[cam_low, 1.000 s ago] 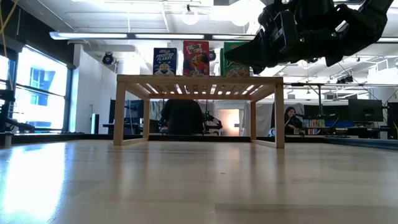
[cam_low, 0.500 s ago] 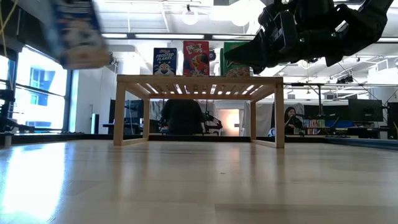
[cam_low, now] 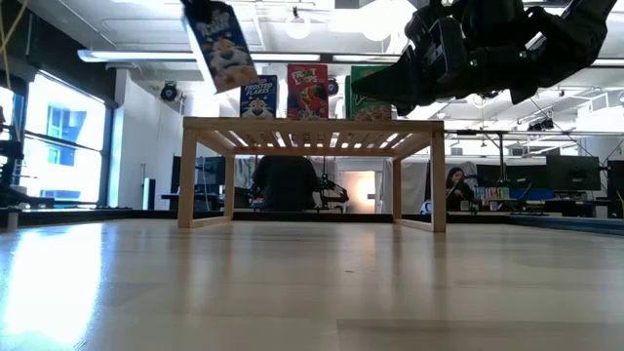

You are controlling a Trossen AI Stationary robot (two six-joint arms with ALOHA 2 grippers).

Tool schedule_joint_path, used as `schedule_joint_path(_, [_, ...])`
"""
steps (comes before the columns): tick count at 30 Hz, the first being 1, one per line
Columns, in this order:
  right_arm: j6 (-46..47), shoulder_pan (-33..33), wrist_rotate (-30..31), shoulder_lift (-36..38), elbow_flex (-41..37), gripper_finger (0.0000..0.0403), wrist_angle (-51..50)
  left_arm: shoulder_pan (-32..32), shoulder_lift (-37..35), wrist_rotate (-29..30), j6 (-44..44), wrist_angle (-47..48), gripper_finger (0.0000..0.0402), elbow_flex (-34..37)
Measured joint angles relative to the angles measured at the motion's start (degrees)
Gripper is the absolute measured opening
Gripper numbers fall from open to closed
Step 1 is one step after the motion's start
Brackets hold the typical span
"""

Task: Stack cereal on shelf
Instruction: Put the blue cereal box on the shelf aligned with the other blue cereal boxes

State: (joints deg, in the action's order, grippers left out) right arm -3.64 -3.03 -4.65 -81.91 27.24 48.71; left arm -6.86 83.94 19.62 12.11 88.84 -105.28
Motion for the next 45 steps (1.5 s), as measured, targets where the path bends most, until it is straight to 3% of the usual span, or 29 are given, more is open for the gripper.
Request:
schedule_joint_path(5, [-0.02,0.0,-0.02,0.0,0.0,0.0,0.0,-7.53,4.56,-4.05,-12.9,-1.25,0.0126,-3.83])
schedule_joint_path(10, [-0.02,0.0,-0.02,0.0,0.0,0.0,0.0,-11.5,9.4,-6.41,-19.98,-1.76,0.0127,-6.1])
schedule_joint_path(20, [-0.26,0.0,-0.04,0.0,0.0,0.0,0.0,-13.06,14.92,-2.41,-26.94,-2.35,0.0165,-8.26])
schedule_joint_path(32, [-0.25,0.0,-0.04,0.0,0.0,0.0,0.0,-13.06,15.1,-1.67,-27.35,-3.28,0.0229,-10.62])
schedule_joint_path(41, [-0.24,0.0,-0.04,0.0,0.0,0.0,0.0,-12.91,15.1,1.22,-28.24,-3.13,0.0232,-16.71])
schedule_joint_path(45, [-0.25,0.0,-0.04,0.0,0.0,0.0,0.0,-12.05,14.49,2.16,-24.44,-2.14,0.023,-20.09])
